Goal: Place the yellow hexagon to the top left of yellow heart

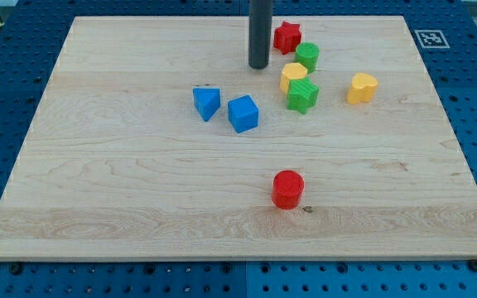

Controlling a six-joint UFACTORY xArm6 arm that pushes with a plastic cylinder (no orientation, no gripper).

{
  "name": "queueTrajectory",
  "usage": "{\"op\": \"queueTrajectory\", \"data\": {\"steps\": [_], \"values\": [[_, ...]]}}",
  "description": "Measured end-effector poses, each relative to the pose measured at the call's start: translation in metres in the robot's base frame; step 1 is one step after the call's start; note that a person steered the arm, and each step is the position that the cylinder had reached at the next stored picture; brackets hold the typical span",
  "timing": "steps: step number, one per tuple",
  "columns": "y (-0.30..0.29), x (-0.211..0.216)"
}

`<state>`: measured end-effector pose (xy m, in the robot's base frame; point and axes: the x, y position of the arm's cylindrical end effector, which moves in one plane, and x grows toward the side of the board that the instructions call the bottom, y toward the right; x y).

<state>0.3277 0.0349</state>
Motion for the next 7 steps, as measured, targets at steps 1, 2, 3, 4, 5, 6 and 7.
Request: {"op": "queueTrajectory", "data": {"steps": [1,2,3,4,5,6,7], "values": [[0.011,0.02],[0.046,0.022],[0.083,0.025],[0.064,0.032],[-0.004,0.032],[0.0,0.05],[0.042,0.069]]}}
